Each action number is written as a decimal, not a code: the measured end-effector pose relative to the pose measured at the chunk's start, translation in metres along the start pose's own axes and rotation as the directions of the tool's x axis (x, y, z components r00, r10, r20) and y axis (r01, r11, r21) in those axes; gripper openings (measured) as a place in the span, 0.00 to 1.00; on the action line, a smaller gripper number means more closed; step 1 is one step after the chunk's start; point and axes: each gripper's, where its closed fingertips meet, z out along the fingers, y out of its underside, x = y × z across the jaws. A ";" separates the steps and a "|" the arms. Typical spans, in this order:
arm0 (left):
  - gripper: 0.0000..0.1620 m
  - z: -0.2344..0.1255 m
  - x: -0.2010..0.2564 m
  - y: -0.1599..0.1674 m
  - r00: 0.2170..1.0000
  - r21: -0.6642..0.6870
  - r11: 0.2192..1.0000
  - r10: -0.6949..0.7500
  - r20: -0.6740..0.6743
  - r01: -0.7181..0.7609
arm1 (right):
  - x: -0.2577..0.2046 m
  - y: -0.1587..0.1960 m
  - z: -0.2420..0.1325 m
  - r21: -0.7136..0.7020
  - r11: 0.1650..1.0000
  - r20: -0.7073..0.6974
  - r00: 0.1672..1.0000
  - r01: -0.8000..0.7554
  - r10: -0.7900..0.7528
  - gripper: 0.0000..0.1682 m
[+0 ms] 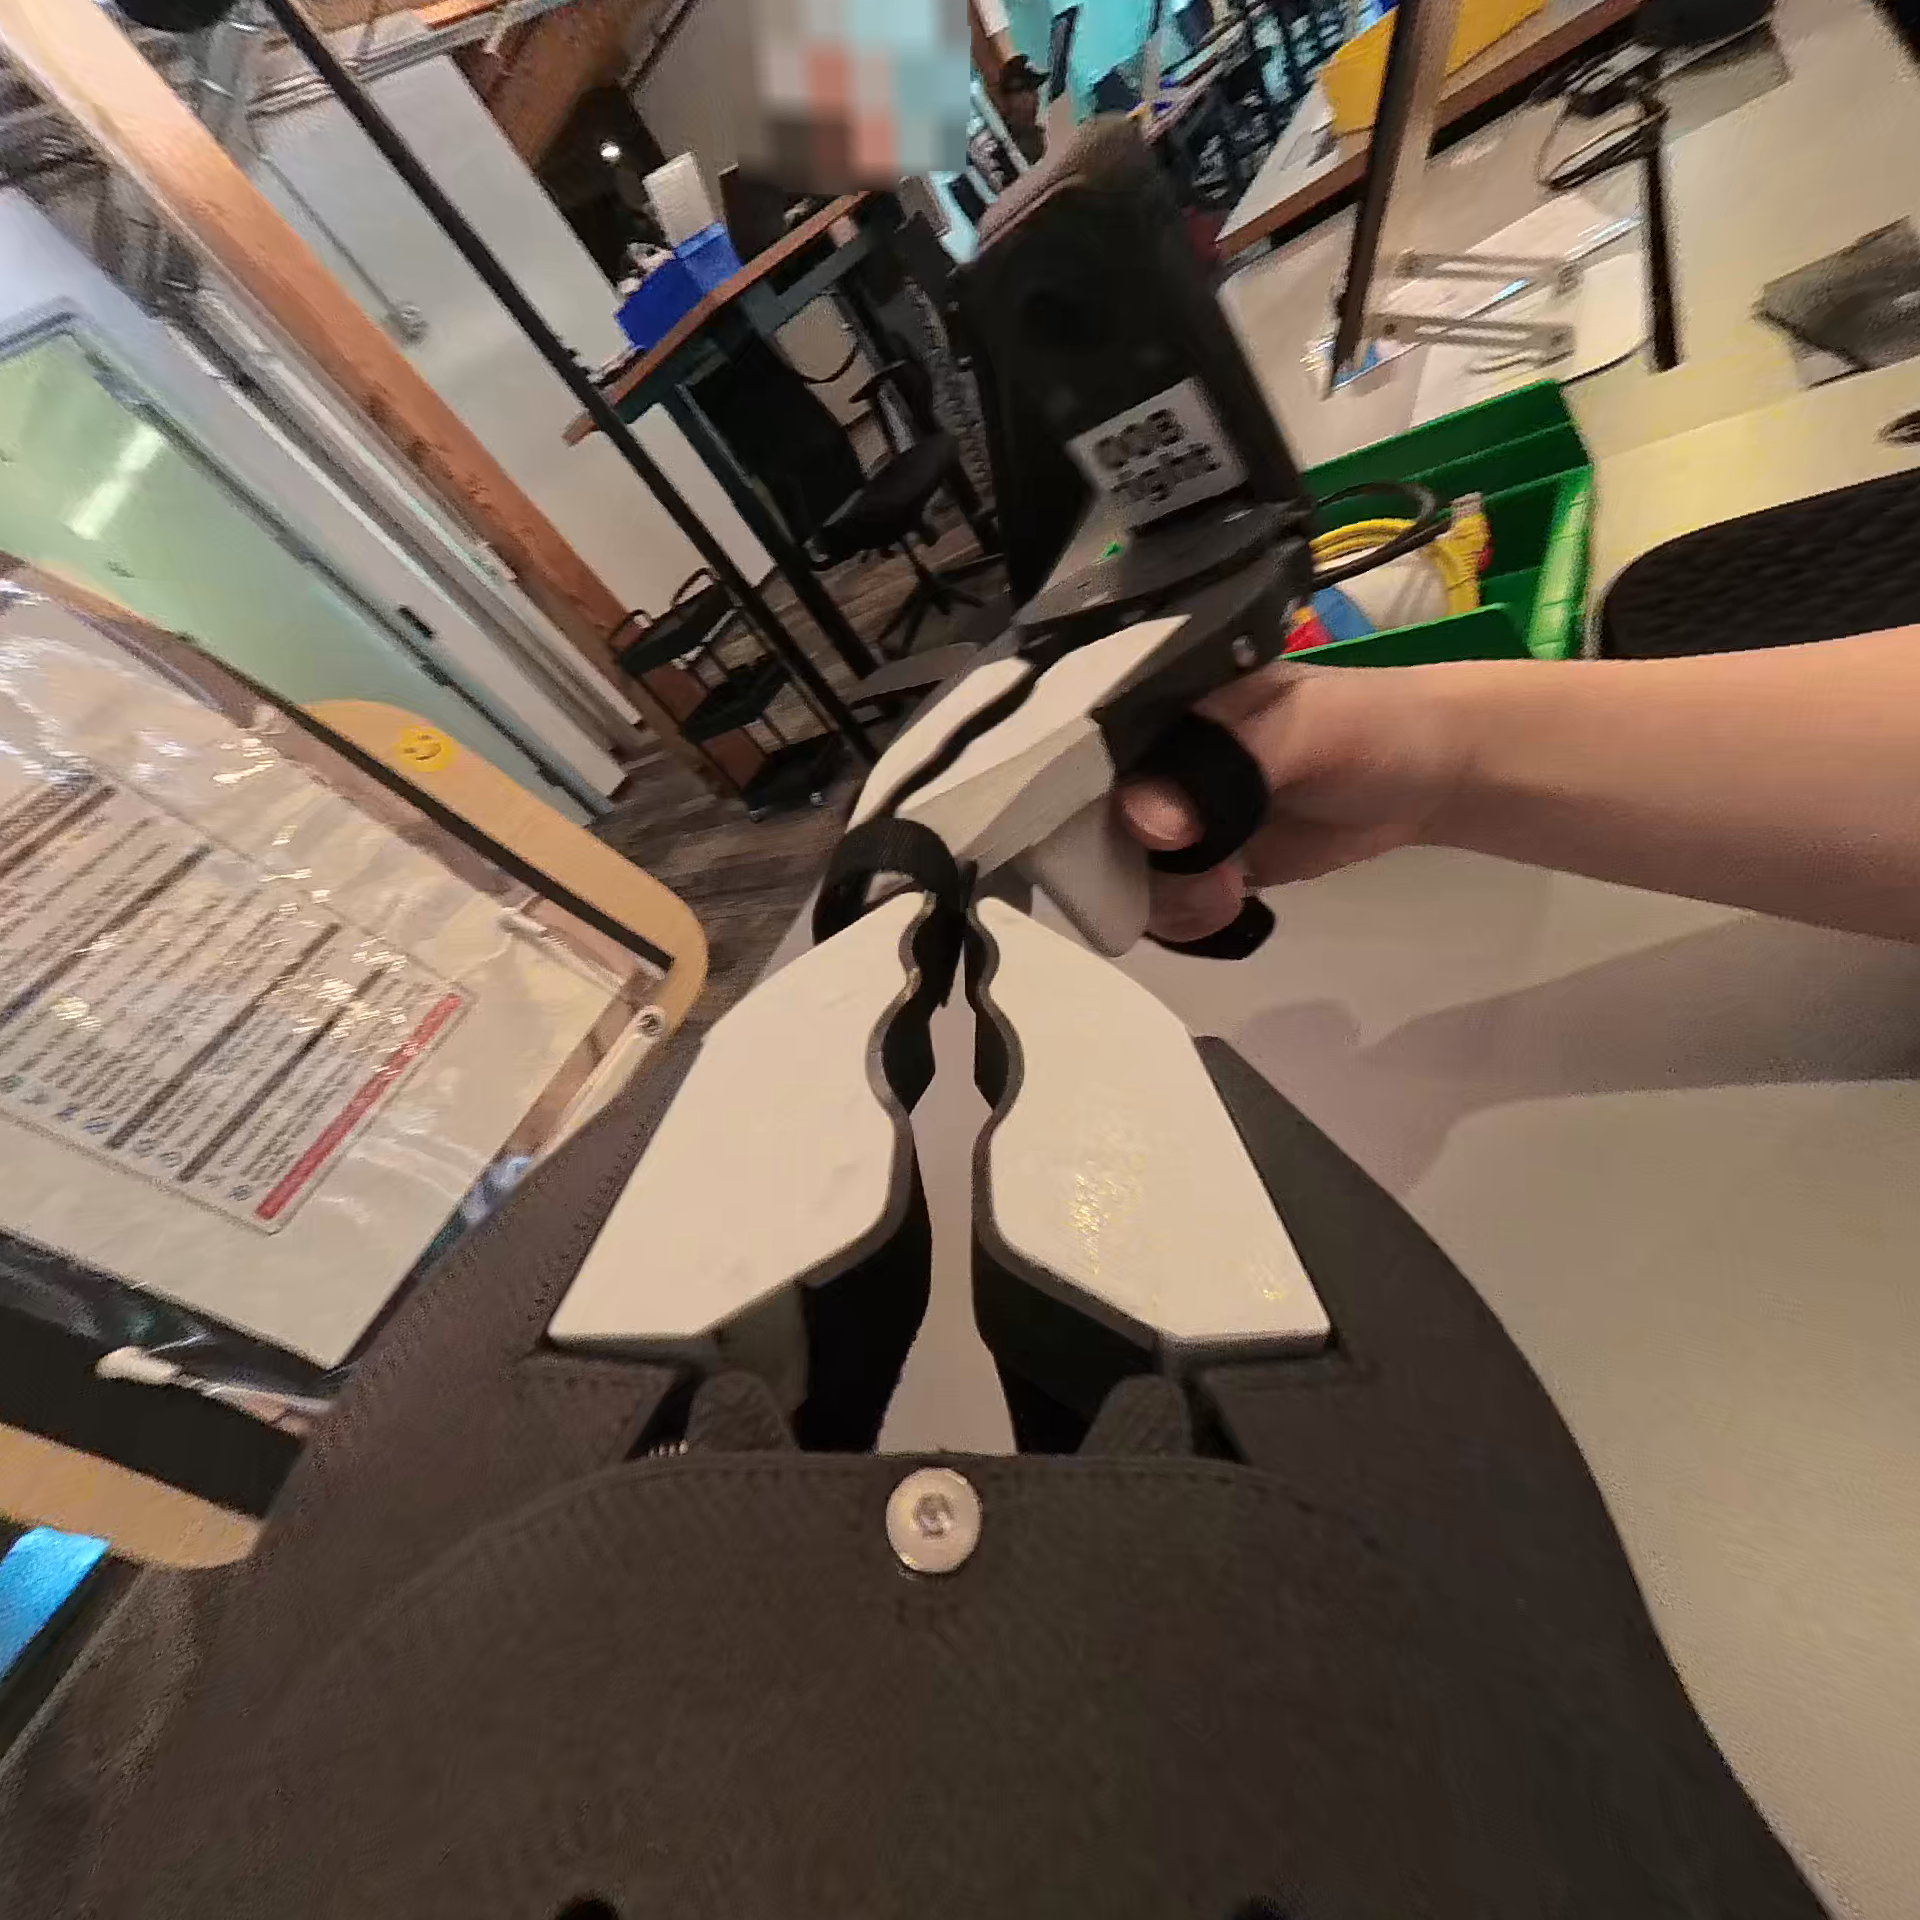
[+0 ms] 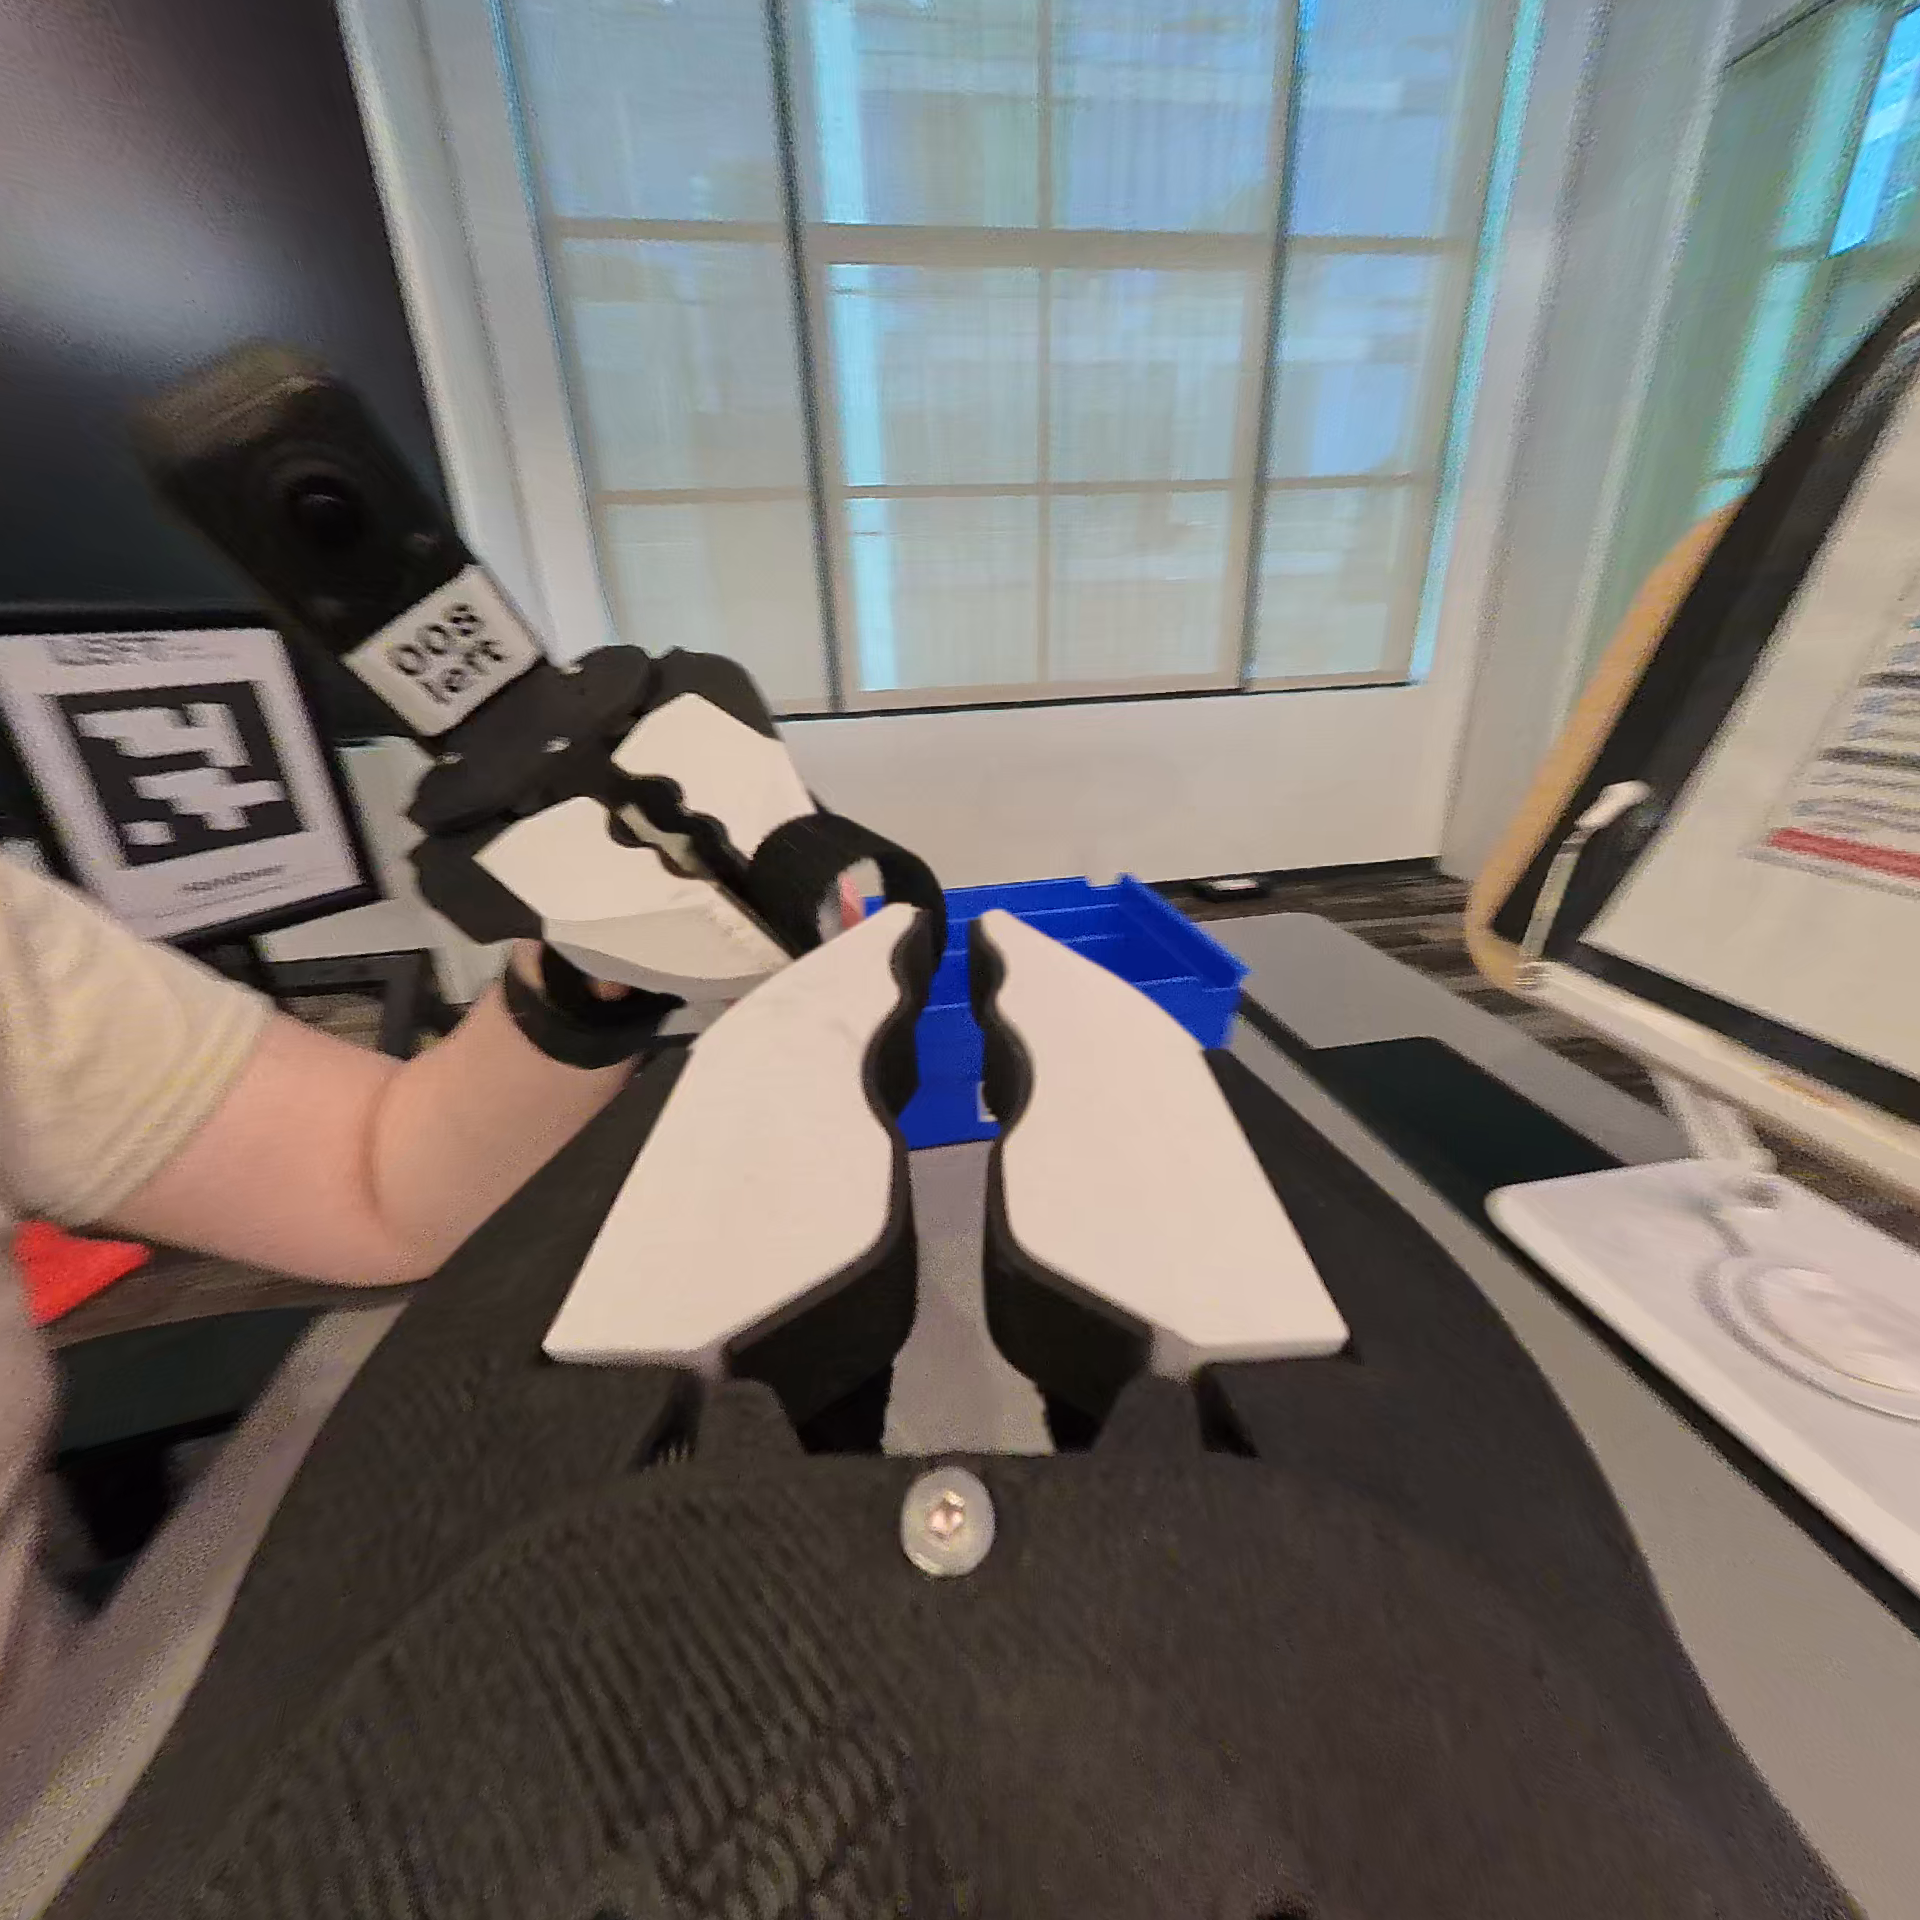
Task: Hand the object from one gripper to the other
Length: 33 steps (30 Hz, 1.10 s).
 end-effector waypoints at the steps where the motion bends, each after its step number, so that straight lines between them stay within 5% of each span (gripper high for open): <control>1: 0.01 -0.001 -0.007 0.001 0.999 -0.006 1.000 0.016 0.043 -0.016 | 0.008 -0.002 -0.002 0.002 0.999 -0.063 0.997 0.047 -0.046 0.12; 4: 0.01 -0.011 -0.043 0.002 0.942 -0.042 0.987 0.162 0.294 -0.157 | 0.018 -0.003 -0.011 -0.078 0.975 -0.178 0.959 0.210 -0.221 0.22; 7: 0.01 -0.023 -0.061 -0.005 0.748 -0.140 0.887 0.449 0.489 -0.441 | 0.016 -0.010 -0.007 -0.104 0.976 -0.215 0.954 0.189 -0.208 0.23; 12: 0.01 -0.004 -0.046 0.007 0.538 -0.312 0.692 0.711 0.452 -0.651 | 0.002 -0.021 0.007 -0.177 0.966 -0.302 0.923 0.190 -0.237 0.32; 16: 0.01 0.005 -0.034 0.011 0.526 -0.311 0.656 0.746 0.408 -0.688 | 0.000 -0.028 0.005 -0.256 0.932 -0.380 0.859 0.258 -0.342 0.26; 27: 0.01 0.002 -0.031 0.005 0.379 -0.383 0.527 0.835 0.400 -0.758 | -0.007 -0.021 0.008 -0.303 0.936 -0.355 0.891 0.176 -0.283 0.19; 33: 0.01 0.002 -0.031 0.006 0.387 -0.375 0.530 0.834 0.394 -0.760 | -0.011 -0.018 0.010 -0.329 0.926 -0.327 0.898 0.183 -0.294 0.12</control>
